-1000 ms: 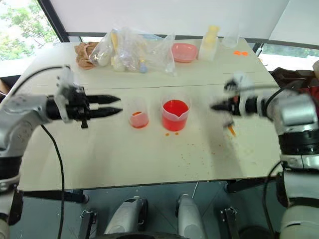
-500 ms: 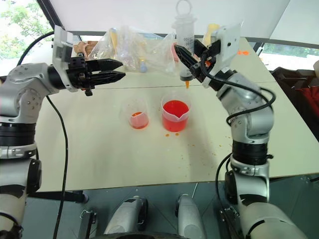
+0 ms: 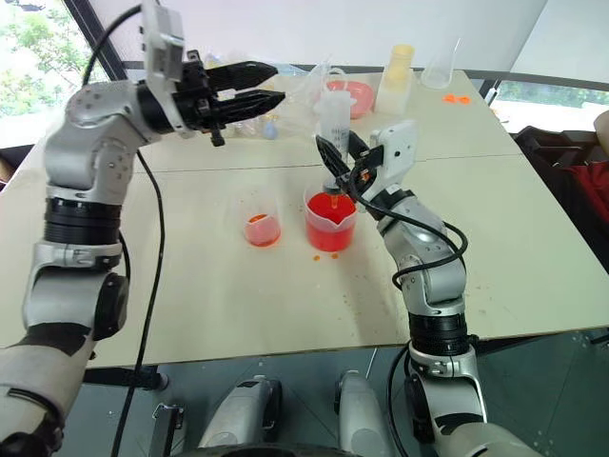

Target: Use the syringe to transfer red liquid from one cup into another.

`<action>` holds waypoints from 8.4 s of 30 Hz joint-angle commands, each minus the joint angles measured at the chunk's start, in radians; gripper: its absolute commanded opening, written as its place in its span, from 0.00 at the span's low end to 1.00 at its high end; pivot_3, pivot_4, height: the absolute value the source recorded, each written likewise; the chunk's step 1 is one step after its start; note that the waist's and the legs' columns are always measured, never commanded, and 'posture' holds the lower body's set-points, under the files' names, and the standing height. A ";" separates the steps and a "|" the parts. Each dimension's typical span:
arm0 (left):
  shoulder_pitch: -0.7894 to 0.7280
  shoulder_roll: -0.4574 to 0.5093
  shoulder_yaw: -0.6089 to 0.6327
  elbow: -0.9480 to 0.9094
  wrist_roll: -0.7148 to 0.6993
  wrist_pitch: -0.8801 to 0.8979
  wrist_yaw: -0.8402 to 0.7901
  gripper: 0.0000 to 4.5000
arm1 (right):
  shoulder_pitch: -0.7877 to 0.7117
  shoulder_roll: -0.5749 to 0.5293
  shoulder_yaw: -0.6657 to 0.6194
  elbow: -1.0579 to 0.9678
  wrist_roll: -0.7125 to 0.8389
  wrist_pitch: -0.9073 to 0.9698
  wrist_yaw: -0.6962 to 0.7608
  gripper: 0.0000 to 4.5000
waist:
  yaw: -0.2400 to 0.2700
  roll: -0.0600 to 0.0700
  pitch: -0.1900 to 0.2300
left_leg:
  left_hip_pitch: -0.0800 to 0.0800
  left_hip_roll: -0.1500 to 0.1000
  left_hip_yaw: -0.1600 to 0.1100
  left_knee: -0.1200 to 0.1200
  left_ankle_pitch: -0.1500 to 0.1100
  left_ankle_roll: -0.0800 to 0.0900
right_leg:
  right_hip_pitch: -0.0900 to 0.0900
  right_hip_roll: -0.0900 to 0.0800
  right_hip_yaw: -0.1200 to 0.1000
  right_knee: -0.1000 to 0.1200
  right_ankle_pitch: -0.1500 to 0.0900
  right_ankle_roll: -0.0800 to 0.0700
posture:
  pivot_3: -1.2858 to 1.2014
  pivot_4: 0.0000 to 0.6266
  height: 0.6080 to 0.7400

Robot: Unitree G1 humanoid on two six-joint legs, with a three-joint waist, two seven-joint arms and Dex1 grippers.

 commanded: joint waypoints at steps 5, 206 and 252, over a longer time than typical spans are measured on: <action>-0.085 -0.074 0.001 0.098 0.054 -0.114 0.038 0.42 | 0.005 0.013 0.020 -0.055 -0.009 -0.041 -0.019 0.31 | 0.001 0.000 0.000 | 0.000 0.000 0.000 0.000 0.000 0.000 | 0.000 0.000 0.000 0.000 0.000 0.000 | 0.52 0.24 1.00; 0.285 0.162 0.203 -0.339 -0.134 0.278 0.203 0.51 | -0.201 0.373 0.241 0.272 -0.143 -0.386 0.032 0.31 | -0.028 -0.001 -0.001 | 0.001 0.002 0.001 -0.002 0.002 -0.004 | -0.007 0.001 0.003 0.010 -0.001 -0.002 | 0.52 0.24 1.00; 1.094 0.223 -0.027 -0.917 -0.070 0.250 0.327 0.60 | -0.124 -0.395 -0.360 0.125 0.417 1.228 -0.326 0.73 | 0.003 0.001 -0.001 | 0.000 0.006 0.005 0.000 0.001 -0.002 | -0.004 0.001 0.003 0.004 -0.006 -0.011 | 0.52 0.24 1.00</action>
